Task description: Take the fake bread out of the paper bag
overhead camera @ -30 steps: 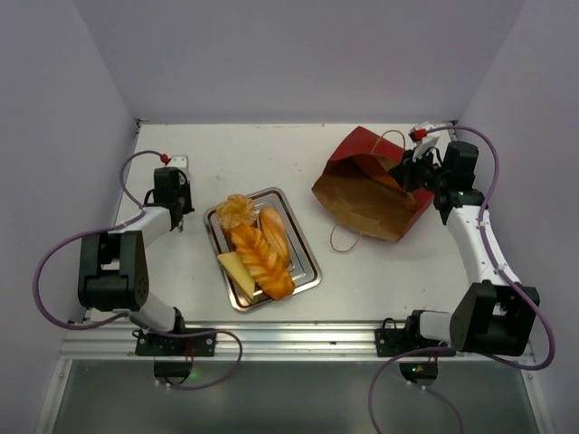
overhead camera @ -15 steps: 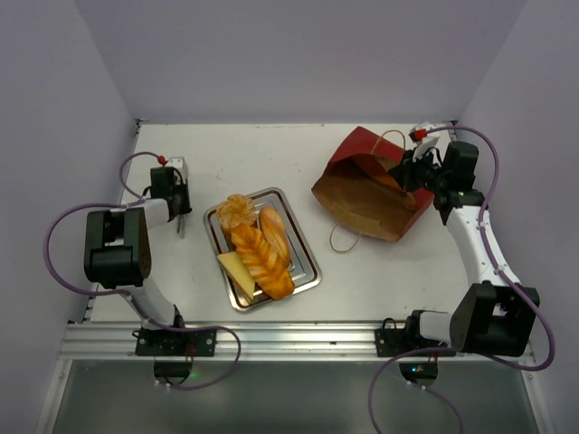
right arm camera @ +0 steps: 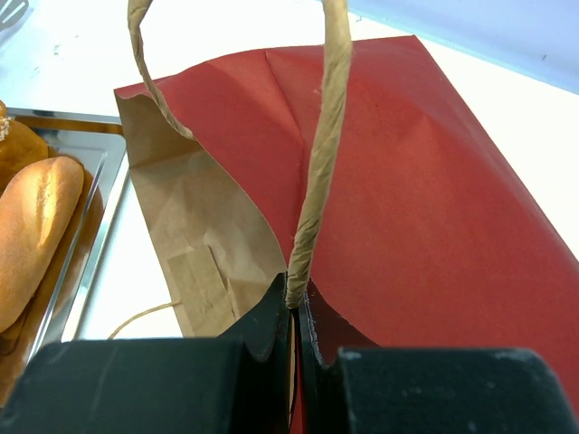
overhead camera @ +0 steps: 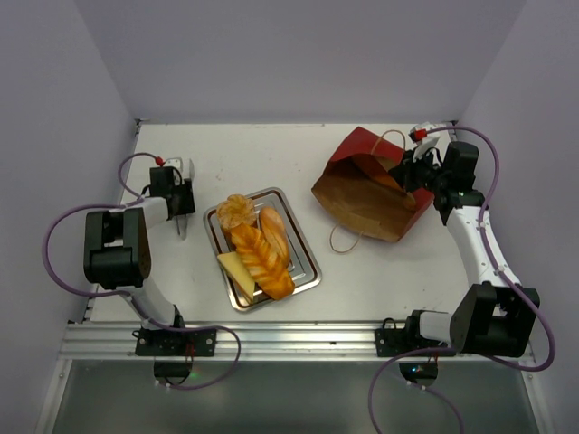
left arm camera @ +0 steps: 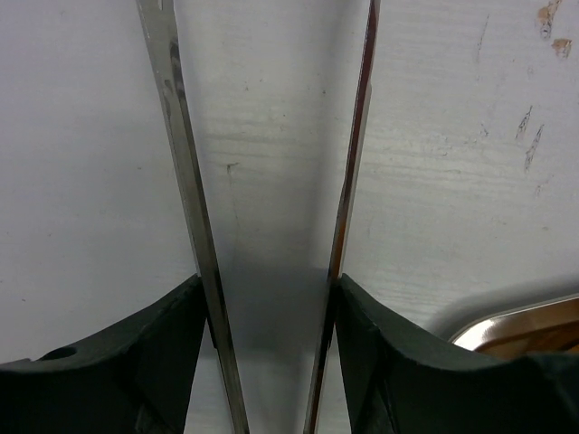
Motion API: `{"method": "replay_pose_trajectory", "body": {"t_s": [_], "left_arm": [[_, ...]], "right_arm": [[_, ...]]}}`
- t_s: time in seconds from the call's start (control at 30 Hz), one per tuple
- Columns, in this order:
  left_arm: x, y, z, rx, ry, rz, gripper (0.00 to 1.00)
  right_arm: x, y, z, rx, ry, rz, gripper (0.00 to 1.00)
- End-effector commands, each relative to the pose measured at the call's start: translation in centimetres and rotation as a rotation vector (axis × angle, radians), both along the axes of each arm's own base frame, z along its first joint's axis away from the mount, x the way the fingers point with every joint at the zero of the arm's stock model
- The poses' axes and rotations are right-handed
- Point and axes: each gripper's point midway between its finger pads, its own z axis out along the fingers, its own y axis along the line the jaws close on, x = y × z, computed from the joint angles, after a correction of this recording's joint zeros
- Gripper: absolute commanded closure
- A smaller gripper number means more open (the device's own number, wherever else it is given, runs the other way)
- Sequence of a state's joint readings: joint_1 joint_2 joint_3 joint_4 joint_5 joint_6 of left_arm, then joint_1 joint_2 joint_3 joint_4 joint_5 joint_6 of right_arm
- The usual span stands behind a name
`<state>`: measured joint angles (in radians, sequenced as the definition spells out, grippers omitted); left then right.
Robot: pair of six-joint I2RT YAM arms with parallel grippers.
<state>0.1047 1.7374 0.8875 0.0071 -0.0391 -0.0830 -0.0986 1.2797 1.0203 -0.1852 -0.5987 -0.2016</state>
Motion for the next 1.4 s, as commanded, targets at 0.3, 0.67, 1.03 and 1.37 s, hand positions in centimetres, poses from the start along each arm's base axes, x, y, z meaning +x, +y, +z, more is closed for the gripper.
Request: {"method": "replay_pose_trajectory", "body": {"t_s": [0.3, 0.67, 1.03, 1.37], "left_arm": [[-3.2, 0.2, 0.2, -0.012, 0.092, 0.055, 0.4], [-4.5, 0.1, 0.2, -0.026, 0.114, 0.083, 0.31], [-5.5, 0.0, -0.7, -0.041, 0.149, 0.11, 0.3], [-4.6, 0.2, -0.6, -0.032, 0.132, 0.106, 0.67]], "right_arm": [[-0.4, 0.5, 1.9, 0.02, -0.061, 0.02, 0.96], [-0.4, 0.5, 2.1, 0.023, -0.063, 0.024, 0.96], [-0.5, 0.5, 2.3, 0.023, -0.07, 0.022, 0.96], [-0.6, 0.4, 2.5, 0.022, -0.075, 0.018, 0.96]]}}
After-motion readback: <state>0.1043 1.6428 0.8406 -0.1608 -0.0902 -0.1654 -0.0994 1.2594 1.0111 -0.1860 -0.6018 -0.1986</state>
